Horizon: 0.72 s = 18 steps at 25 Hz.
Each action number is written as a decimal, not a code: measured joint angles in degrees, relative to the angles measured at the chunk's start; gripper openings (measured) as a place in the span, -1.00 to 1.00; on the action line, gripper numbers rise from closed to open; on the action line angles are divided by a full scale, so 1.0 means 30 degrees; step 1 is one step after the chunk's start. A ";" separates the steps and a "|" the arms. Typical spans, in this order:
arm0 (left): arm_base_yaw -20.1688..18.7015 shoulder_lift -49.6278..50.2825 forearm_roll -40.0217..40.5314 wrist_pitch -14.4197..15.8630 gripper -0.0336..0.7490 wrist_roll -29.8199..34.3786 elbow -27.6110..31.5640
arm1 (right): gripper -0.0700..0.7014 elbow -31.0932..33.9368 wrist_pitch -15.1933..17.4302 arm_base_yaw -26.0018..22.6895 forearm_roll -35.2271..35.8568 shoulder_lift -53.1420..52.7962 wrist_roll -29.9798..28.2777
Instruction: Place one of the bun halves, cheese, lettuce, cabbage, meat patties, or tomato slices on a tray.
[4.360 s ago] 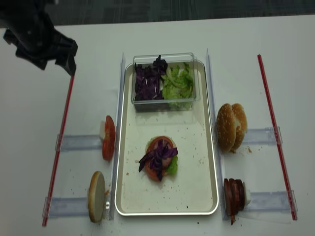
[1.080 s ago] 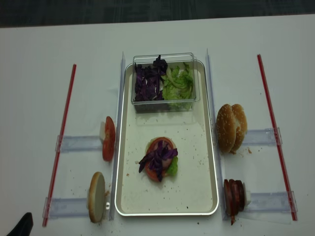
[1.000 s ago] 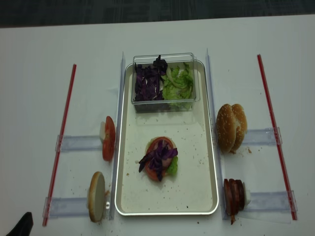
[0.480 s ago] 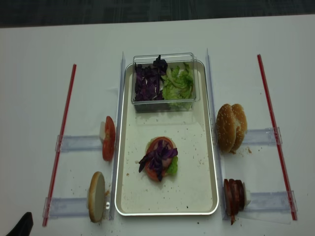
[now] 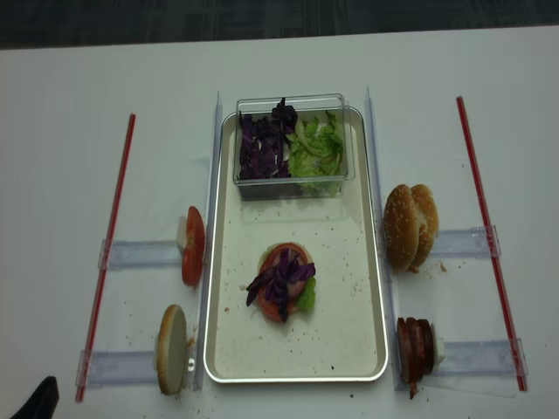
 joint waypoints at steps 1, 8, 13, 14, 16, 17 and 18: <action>0.0000 0.0000 0.0000 0.0000 0.48 0.0000 0.0000 | 0.50 0.0000 0.0000 0.0000 0.0000 0.0000 0.0000; 0.0000 0.0000 0.0000 0.0000 0.48 -0.0035 0.0000 | 0.50 0.0000 0.0000 0.0000 0.0000 0.0000 0.0000; 0.0000 0.0000 0.0000 0.0000 0.48 -0.0035 0.0000 | 0.50 0.0000 0.0000 0.0000 0.0000 0.0000 0.0000; 0.0000 0.0000 0.0000 0.0000 0.48 -0.0035 0.0000 | 0.50 0.0000 0.0000 0.0000 0.0000 0.0000 0.0000; 0.0000 0.0000 0.0000 0.0000 0.48 -0.0035 0.0000 | 0.50 0.0000 0.0000 0.0000 0.0000 0.0000 0.0000; 0.0000 0.0000 0.0000 0.0000 0.48 -0.0035 0.0000 | 0.50 0.0000 0.0000 0.0000 0.0000 0.0000 0.0000; 0.0000 0.0000 0.0000 0.0000 0.48 -0.0035 0.0000 | 0.50 0.0000 0.0000 0.0000 0.0000 0.0000 0.0000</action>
